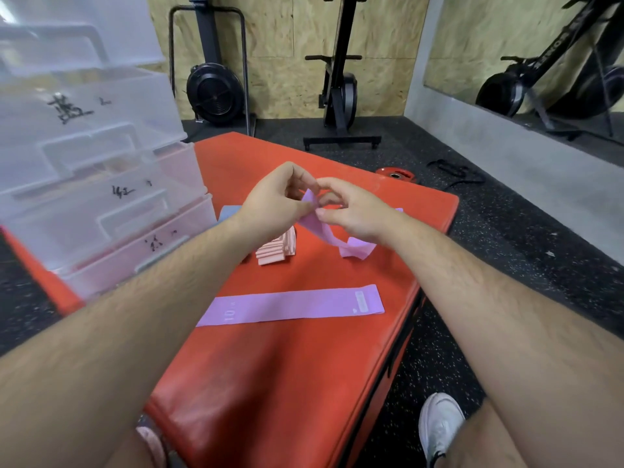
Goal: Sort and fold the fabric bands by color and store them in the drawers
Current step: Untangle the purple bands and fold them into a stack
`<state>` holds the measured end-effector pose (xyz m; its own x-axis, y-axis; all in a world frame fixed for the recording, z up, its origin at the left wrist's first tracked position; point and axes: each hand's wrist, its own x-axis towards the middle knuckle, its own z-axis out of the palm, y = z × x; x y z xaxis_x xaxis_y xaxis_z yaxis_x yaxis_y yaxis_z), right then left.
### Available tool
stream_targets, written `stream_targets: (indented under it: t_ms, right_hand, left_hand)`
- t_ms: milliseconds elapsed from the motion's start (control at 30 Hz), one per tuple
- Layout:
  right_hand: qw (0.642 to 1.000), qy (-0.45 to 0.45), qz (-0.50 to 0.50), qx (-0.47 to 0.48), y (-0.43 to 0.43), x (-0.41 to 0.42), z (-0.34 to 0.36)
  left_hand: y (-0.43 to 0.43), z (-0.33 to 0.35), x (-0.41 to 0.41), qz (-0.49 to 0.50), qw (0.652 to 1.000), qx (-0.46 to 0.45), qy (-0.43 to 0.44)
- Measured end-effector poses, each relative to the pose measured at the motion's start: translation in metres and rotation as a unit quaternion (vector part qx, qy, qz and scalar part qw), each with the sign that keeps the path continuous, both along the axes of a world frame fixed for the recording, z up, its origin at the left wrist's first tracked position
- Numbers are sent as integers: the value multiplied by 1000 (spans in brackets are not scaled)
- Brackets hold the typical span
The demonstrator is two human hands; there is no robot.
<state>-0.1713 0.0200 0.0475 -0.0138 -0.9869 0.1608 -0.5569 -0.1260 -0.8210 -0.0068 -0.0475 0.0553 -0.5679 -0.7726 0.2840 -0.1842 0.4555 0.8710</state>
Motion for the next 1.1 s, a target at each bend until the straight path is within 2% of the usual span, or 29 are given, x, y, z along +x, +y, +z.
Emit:
stream_targets:
  t_ms: [100, 200, 533, 733, 833, 967, 1100]
  right_hand:
    - [999, 27, -15, 21, -7, 7, -5]
    - [994, 100, -35, 25, -8, 6, -5]
    - [964, 243, -42, 99, 16, -17, -7]
    - [901, 358, -37, 244, 30, -33, -17]
    - [900, 354, -57, 248, 35, -38, -19]
    - [930, 283, -84, 219, 42, -41, -15]
    - [931, 296, -59, 204, 55, -45, -14]
  left_hand:
    - [-2, 1, 9, 11, 1000, -25, -4]
    - [-4, 2, 17, 34, 999, -33, -12]
    - [-18, 1, 56, 93, 994, 36, 34]
    - [-15, 7, 82, 112, 988, 75, 74]
    - [-14, 2, 93, 122, 986, 86, 68]
    - [-11, -4, 104, 141, 983, 99, 58]
    - [-11, -9, 118, 165, 978, 111, 62]
